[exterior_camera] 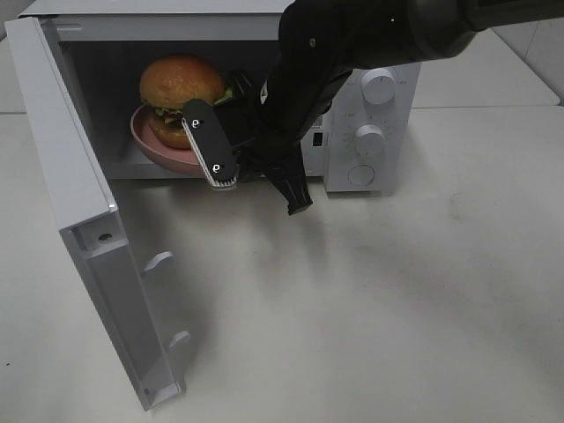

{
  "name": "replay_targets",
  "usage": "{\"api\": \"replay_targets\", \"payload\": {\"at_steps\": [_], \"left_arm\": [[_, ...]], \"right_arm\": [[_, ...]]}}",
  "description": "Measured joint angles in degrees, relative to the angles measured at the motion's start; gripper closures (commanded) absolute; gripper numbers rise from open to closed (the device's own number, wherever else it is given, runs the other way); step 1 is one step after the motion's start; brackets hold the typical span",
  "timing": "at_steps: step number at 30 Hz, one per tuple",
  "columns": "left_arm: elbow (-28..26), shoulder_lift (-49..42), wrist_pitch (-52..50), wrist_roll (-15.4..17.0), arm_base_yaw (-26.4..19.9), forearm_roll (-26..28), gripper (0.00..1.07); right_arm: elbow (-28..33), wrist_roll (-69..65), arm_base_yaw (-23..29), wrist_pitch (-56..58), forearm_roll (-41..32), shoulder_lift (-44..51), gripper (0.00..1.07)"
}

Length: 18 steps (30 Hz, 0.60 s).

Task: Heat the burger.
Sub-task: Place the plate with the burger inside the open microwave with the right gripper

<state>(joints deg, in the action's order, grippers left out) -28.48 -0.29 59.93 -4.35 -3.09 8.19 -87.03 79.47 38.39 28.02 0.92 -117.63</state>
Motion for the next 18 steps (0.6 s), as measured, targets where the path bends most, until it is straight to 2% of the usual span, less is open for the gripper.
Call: {"api": "replay_targets", "payload": {"at_steps": [13,18], "left_arm": [[0.0,0.0,0.0,0.0,0.0,0.0,0.09],[0.0,0.0,0.0,0.0,0.0,0.0,0.09]], "right_arm": [[-10.7,-1.8,0.0,1.7,0.3,-7.6,1.07],[-17.0,-2.7,-0.1,2.4,0.3,-11.9,1.07]]}}
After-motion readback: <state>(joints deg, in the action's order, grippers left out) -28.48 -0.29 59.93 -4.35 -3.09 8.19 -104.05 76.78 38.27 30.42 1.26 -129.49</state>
